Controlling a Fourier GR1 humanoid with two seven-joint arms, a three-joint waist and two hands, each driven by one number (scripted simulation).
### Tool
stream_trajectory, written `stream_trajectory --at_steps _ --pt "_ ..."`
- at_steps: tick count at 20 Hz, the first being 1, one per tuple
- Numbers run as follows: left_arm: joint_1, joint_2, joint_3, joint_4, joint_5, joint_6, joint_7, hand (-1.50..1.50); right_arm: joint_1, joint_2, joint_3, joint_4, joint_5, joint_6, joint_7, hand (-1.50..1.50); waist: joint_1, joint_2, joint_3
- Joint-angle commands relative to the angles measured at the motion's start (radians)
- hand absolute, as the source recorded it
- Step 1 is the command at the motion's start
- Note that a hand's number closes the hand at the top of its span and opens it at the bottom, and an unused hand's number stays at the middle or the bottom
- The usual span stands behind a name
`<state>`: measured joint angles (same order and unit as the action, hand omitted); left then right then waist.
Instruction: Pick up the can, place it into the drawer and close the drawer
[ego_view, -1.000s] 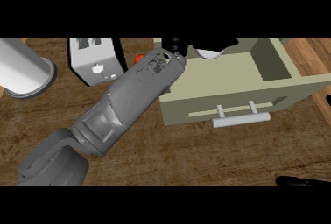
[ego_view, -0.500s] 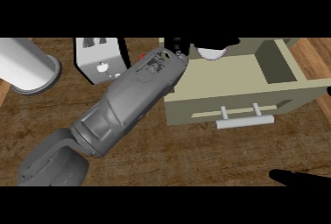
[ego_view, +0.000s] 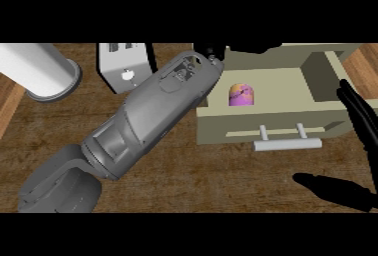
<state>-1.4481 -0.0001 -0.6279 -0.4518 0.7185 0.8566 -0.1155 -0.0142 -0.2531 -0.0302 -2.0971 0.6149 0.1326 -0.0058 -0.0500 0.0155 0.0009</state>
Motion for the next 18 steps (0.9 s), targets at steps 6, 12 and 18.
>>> stream_trajectory --at_steps 6,12,18 --pt "0.033 0.000 0.032 -0.014 -0.014 -0.017 0.005 -1.50 -0.043 0.009 0.167 0.230 0.343 -0.115 -0.007 -1.50 0.044 -0.011 0.000" --pt "0.102 0.086 0.015 -0.140 -0.070 -0.011 0.076 -1.50 -0.128 0.065 0.149 0.466 0.414 -0.266 -0.046 -1.50 0.069 -0.018 0.000" --pt "0.124 0.205 -0.035 -0.317 -0.110 -0.004 0.240 -1.50 -0.176 0.116 0.118 0.698 0.483 -0.420 -0.056 -1.50 0.090 -0.024 0.000"
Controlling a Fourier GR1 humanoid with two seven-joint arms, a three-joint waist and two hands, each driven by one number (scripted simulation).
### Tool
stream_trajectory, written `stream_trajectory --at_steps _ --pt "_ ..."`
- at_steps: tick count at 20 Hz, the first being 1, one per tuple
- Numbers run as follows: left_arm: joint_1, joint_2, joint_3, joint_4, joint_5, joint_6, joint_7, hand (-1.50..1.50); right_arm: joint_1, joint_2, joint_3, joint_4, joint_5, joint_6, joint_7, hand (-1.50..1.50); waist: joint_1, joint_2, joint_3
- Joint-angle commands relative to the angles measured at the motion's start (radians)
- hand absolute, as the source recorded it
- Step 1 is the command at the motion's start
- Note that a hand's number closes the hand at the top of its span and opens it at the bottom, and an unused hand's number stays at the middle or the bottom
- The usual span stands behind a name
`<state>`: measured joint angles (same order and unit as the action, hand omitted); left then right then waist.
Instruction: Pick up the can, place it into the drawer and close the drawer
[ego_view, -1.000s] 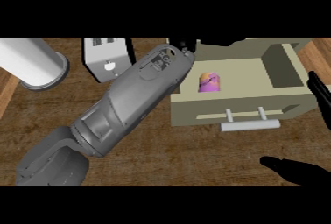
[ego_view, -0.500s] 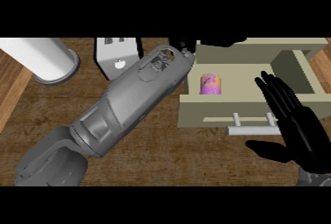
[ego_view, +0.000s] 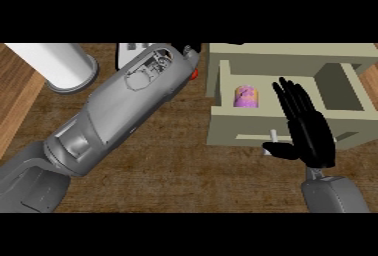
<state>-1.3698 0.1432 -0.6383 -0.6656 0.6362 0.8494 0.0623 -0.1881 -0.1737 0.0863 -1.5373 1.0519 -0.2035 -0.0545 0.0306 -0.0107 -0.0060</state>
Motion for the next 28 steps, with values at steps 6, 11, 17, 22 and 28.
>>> stream_trajectory --at_steps 6,11,17,22,28 --pt "0.089 0.181 -0.013 -0.195 -0.041 -0.047 0.121 -1.50 -0.133 0.024 -0.068 0.349 0.061 -0.178 -0.056 -1.50 0.015 0.008 0.007" --pt "0.125 0.203 -0.025 -0.288 -0.058 -0.004 0.184 -1.50 -0.235 0.047 -0.088 0.505 0.118 -0.245 -0.037 -1.50 0.028 0.009 0.007" --pt "0.178 0.257 -0.017 -0.347 -0.081 -0.029 0.183 -1.50 -0.395 0.031 -0.166 0.706 0.134 -0.384 -0.066 -1.50 0.031 0.020 0.008" --pt "0.251 0.328 -0.006 -0.424 -0.085 -0.071 0.200 -1.50 -0.535 0.020 -0.216 0.861 0.134 -0.428 -0.068 -1.50 0.037 0.023 0.008" --pt "0.349 0.364 0.004 -0.533 -0.094 -0.072 0.206 -1.50 -0.708 0.010 -0.261 1.046 0.172 -0.497 -0.021 -1.50 0.049 0.027 0.007"
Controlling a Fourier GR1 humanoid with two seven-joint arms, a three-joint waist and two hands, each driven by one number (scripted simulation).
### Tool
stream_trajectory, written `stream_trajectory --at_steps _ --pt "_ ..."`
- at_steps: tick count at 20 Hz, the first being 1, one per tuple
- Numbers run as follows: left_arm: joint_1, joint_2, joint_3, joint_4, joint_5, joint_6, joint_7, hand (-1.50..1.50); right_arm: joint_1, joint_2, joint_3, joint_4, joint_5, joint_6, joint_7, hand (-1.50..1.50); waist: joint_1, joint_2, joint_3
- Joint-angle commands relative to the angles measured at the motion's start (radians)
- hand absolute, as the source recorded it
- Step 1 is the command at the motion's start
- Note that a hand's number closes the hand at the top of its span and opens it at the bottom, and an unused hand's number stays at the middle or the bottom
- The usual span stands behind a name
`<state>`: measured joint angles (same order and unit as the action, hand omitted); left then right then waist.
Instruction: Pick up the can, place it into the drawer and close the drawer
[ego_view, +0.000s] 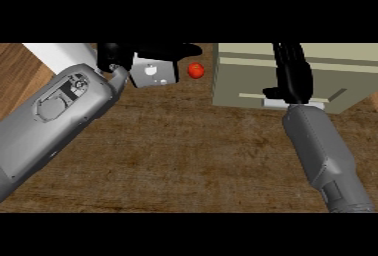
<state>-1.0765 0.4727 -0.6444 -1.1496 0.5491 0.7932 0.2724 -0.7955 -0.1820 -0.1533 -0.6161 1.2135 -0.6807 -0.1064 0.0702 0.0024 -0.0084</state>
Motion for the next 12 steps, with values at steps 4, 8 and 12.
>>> stream_trajectory --at_steps 4,8,12 --pt "0.121 0.024 0.011 -0.098 -0.022 -0.007 -0.034 -1.50 -0.181 0.016 -0.038 0.224 0.022 -0.077 0.029 -1.50 0.019 0.022 0.010" --pt "0.135 0.050 0.023 -0.124 -0.036 -0.018 -0.022 -1.50 -0.244 -0.015 -0.063 0.288 0.002 -0.066 0.020 -1.50 0.016 0.023 0.010" --pt "0.201 0.069 0.020 -0.193 -0.032 -0.033 -0.022 -1.50 -0.280 -0.029 -0.076 0.331 -0.004 -0.064 0.016 -1.50 0.033 0.025 0.010"
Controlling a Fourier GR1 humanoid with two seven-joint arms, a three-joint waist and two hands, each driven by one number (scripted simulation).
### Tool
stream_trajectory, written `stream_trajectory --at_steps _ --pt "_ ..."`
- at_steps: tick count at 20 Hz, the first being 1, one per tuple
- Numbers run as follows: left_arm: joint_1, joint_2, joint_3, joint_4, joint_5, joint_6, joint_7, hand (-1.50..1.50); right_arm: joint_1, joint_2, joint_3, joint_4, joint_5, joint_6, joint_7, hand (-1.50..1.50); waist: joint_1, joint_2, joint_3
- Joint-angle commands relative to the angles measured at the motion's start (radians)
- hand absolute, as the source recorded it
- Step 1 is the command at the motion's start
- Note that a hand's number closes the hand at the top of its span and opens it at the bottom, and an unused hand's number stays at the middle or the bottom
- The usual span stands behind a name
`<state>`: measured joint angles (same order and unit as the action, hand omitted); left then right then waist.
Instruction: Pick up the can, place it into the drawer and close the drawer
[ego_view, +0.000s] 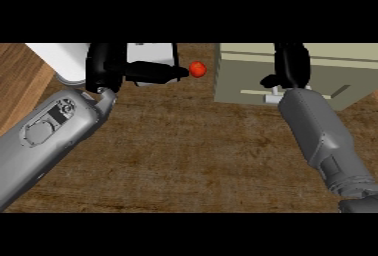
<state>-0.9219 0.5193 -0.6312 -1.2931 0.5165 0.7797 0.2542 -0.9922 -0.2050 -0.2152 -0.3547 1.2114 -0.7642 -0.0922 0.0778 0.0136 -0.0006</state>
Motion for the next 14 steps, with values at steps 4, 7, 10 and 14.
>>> stream_trajectory --at_steps 4,7,10,14 --pt "0.045 0.010 -0.010 -0.061 -0.038 0.014 0.008 -1.50 -0.120 -0.014 -0.034 0.096 -0.012 0.000 -0.001 -1.50 0.024 0.017 0.004" --pt "0.082 0.018 0.010 -0.066 -0.035 0.003 -0.014 -1.50 -0.165 -0.017 -0.044 0.114 -0.027 0.061 -0.032 -1.50 0.024 0.018 0.003" --pt "0.125 0.042 0.033 -0.106 -0.016 -0.025 -0.035 -1.50 -0.140 0.015 -0.103 0.093 -0.102 0.032 -0.100 -1.50 0.031 0.017 0.004" --pt "0.130 0.046 0.039 -0.087 -0.023 -0.031 -0.038 -1.50 -0.192 0.046 -0.184 0.067 -0.209 0.104 -0.186 -1.50 0.021 0.015 0.005"
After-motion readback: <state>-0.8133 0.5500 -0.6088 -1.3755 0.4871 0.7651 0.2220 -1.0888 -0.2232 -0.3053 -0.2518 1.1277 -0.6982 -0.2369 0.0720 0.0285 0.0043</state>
